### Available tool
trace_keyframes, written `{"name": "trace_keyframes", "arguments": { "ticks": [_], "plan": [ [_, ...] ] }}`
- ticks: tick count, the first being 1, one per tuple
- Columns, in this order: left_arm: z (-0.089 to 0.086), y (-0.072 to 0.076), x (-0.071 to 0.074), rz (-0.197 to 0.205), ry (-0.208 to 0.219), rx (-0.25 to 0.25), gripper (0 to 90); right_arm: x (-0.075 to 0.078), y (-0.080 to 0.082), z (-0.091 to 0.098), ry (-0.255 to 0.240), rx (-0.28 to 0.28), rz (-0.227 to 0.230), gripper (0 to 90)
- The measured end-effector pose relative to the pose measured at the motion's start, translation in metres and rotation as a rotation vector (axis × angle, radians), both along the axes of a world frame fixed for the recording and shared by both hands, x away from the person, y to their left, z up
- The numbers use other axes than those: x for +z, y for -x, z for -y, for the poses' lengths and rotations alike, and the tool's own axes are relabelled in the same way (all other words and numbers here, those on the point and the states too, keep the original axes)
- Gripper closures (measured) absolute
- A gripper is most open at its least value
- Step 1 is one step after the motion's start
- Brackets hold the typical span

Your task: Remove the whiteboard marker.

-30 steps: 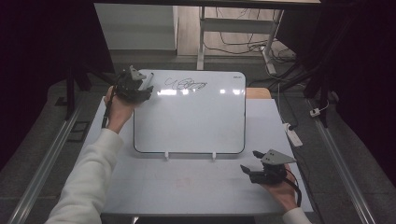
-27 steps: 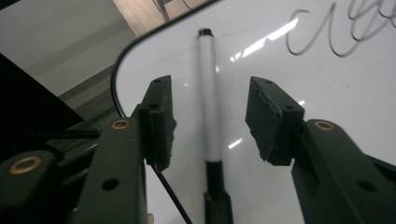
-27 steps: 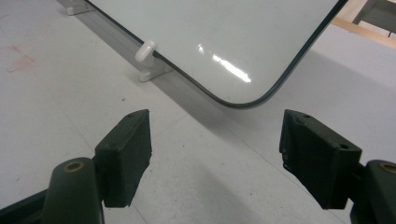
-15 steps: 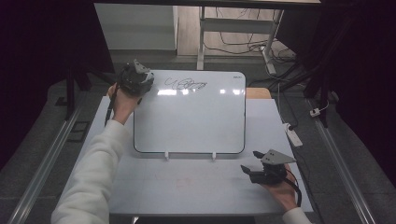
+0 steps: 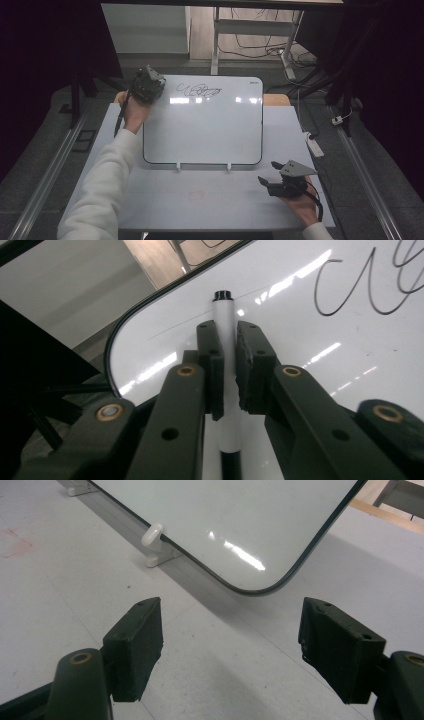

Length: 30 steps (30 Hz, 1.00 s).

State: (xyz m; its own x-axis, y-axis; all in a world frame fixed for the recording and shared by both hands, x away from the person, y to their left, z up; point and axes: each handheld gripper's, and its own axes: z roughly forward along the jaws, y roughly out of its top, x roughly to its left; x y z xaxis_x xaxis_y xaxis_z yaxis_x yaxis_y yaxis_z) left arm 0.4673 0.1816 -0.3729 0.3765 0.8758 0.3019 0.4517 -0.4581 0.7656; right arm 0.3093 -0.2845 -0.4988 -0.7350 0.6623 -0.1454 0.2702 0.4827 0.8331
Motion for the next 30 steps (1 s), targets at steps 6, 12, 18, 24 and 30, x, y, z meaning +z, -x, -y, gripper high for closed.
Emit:
{"name": "trace_keyframes", "arguments": {
  "ticks": [6, 12, 18, 24, 30],
  "plan": [
    [-0.004, 0.013, 0.007, 0.019, 0.008, -0.038, 81.9, 0.002, 0.001, 0.001, -0.005, -0.003, 0.008, 26.0],
    [-0.012, 0.049, 0.015, 0.044, 0.092, -0.118, 81.9, 0.002, 0.003, 0.001, -0.018, -0.006, 0.028, 26.0],
    [-0.006, 0.095, 0.004, 0.052, 0.178, -0.235, 81.8, 0.004, 0.006, -0.006, -0.070, 0.016, 0.021, 26.3],
    [0.016, 0.132, -0.021, 0.019, 0.251, -0.358, 81.8, 0.013, 0.010, -0.022, -0.125, 0.062, -0.017, 28.5],
    [0.048, 0.151, -0.038, -0.005, 0.312, -0.466, 81.8, 0.024, 0.011, -0.048, -0.216, 0.109, -0.103, 30.4]
  ]
}}
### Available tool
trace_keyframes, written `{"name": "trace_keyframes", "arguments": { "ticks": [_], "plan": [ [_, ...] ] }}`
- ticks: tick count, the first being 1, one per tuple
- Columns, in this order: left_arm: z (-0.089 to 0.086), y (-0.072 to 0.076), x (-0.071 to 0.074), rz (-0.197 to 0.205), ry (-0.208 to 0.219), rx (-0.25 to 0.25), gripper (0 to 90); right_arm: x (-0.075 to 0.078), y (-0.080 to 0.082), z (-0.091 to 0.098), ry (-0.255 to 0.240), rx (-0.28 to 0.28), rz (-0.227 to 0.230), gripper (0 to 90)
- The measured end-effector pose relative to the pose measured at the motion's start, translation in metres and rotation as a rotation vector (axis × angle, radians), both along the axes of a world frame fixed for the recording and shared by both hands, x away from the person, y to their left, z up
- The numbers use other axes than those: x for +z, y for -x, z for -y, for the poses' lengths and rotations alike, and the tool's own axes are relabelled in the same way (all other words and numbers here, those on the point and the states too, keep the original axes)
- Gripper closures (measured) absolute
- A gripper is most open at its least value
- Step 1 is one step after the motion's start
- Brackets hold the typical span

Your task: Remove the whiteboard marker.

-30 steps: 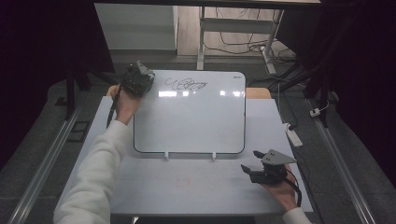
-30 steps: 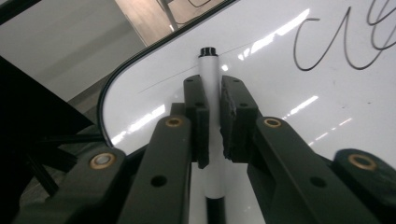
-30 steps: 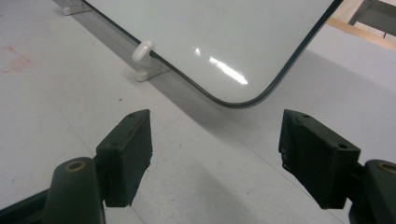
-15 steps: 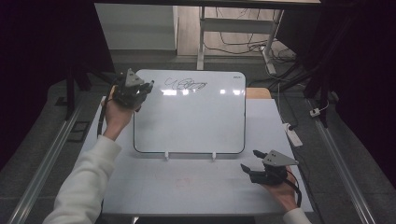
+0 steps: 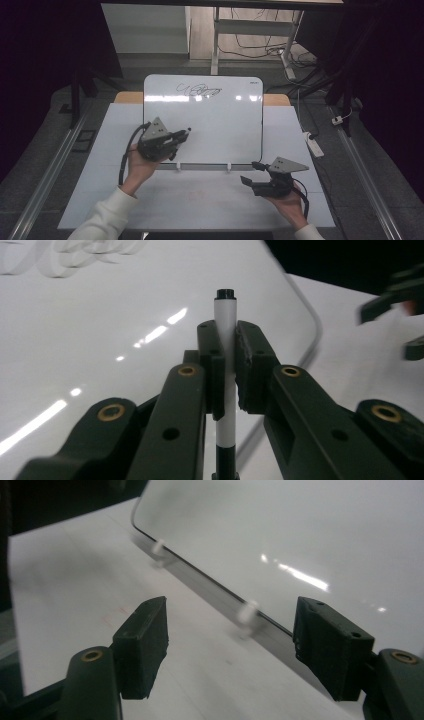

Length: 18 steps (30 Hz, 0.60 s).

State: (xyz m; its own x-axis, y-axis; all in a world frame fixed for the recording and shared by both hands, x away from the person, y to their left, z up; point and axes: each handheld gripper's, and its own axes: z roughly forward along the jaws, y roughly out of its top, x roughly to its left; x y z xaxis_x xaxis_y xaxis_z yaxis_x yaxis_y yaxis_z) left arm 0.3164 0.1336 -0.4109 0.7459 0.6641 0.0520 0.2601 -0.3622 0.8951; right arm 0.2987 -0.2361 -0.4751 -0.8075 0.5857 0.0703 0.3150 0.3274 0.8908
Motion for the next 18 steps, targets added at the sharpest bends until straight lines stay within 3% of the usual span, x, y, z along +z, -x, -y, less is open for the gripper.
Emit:
{"name": "trace_keyframes", "arguments": {
  "ticks": [4, 7, 8, 18],
  "plan": [
    [0.024, 0.007, -0.005, 0.014, 0.019, -0.049, 81.7, 0.003, 0.000, -0.025, 0.005, 0.031, -0.030, 31.4],
    [0.033, 0.008, -0.007, 0.019, 0.031, -0.060, 81.8, 0.004, -0.002, -0.043, 0.006, 0.052, -0.051, 31.9],
    [0.040, 0.010, -0.010, 0.020, 0.054, -0.069, 81.8, 0.005, -0.003, -0.050, 0.006, 0.057, -0.067, 32.1],
    [0.060, 0.013, -0.022, 0.007, 0.078, -0.093, 81.7, 0.008, -0.013, -0.086, -0.038, 0.058, -0.119, 39.4]
  ]
}}
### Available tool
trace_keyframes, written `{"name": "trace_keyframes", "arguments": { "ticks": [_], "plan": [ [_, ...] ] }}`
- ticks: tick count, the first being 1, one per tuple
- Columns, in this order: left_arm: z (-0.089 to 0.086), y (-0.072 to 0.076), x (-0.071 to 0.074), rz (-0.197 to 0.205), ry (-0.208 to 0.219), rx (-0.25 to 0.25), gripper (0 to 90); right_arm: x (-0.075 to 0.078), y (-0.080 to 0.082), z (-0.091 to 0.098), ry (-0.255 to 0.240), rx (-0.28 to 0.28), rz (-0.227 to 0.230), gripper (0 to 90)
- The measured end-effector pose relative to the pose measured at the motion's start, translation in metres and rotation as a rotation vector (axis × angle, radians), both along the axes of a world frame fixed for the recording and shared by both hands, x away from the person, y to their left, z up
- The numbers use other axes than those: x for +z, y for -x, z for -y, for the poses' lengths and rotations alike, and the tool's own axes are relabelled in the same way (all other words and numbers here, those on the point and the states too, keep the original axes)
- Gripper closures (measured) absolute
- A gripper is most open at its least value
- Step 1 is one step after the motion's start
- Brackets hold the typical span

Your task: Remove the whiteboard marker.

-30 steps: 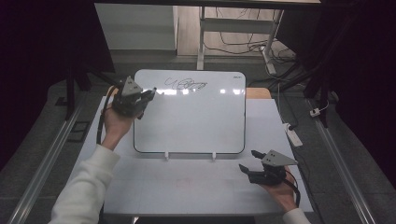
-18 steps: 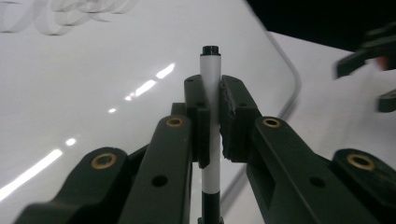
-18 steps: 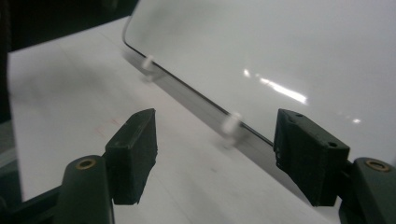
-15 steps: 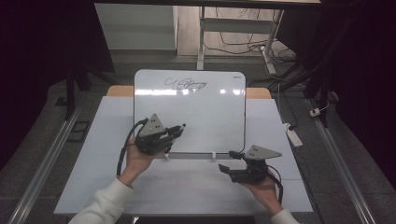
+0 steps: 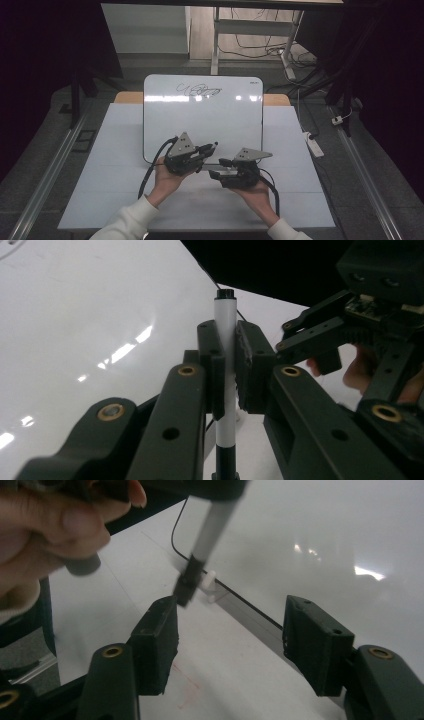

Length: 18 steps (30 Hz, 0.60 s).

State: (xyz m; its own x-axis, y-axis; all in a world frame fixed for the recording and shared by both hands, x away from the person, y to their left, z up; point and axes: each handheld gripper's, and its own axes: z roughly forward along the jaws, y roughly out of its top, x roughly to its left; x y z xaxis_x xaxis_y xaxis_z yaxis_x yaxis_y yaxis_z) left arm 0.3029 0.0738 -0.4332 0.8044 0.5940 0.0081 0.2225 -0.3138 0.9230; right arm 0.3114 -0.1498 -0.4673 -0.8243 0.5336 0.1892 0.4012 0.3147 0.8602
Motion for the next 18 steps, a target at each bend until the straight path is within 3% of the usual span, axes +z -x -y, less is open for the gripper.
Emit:
{"name": "trace_keyframes", "arguments": {
  "ticks": [7, 10, 18],
  "plan": [
    [0.015, 0.005, -0.007, 0.018, -0.033, -0.010, 81.7, -0.001, -0.003, -0.016, -0.009, -0.003, -0.058, 50.1],
    [0.020, 0.006, -0.009, 0.026, -0.044, -0.010, 81.7, -0.002, -0.004, -0.017, -0.026, -0.003, -0.090, 58.5],
    [0.028, 0.011, -0.012, 0.046, -0.053, -0.012, 81.7, -0.008, -0.007, -0.018, -0.012, -0.011, -0.144, 69.3]
  ]
}}
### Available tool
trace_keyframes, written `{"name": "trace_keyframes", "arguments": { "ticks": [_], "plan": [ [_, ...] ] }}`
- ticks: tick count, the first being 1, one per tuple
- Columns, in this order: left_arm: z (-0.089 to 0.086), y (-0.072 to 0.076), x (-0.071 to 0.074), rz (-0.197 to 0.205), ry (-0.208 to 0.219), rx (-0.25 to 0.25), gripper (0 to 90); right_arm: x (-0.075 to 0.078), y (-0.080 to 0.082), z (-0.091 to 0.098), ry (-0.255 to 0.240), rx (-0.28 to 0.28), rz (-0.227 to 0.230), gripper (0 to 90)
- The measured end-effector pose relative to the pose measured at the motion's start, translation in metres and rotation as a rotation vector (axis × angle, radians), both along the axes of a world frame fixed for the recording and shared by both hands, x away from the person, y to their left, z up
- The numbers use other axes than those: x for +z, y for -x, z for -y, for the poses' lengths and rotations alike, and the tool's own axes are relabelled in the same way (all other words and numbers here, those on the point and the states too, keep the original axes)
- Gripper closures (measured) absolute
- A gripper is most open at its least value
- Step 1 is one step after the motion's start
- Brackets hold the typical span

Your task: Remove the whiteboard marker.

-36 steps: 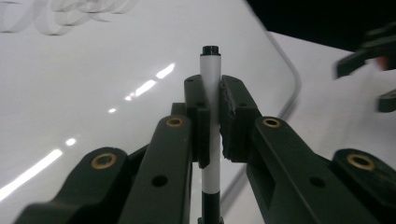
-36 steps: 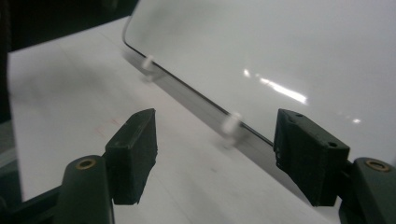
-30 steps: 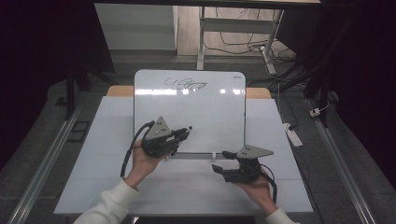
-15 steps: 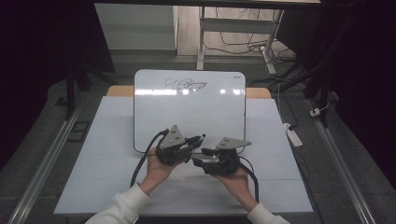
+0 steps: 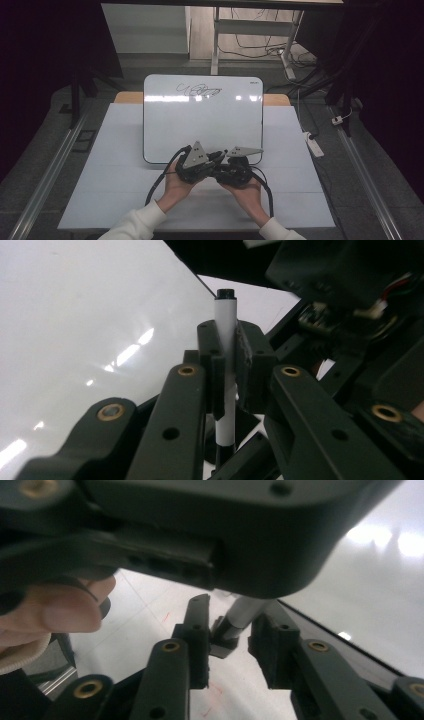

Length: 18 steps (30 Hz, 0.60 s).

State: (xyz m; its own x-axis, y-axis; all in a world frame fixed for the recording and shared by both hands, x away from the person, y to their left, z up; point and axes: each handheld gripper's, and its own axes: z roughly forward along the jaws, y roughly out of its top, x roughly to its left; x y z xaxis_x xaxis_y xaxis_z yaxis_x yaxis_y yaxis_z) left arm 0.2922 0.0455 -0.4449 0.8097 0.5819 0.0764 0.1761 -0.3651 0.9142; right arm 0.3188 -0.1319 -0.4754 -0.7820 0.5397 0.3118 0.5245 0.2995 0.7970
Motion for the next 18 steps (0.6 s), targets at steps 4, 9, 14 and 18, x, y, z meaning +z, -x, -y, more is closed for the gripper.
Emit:
{"name": "trace_keyframes", "arguments": {
  "ticks": [4, 9, 14, 18],
  "plan": [
    [0.004, 0.003, 0.000, 0.017, -0.019, -0.005, 81.7, -0.003, -0.001, -0.001, 0.005, -0.003, -0.026, 74.6],
    [0.005, 0.003, -0.002, 0.010, -0.017, -0.012, 81.4, -0.004, -0.003, 0.002, 0.017, -0.015, -0.038, 77.0],
    [-0.002, 0.003, 0.002, -0.006, 0.024, -0.011, 68.3, -0.006, -0.004, 0.005, 0.014, -0.020, -0.017, 77.5],
    [-0.032, 0.009, 0.011, -0.028, 0.054, 0.009, 53.7, -0.004, -0.005, 0.013, -0.012, -0.034, 0.009, 77.5]
  ]
}}
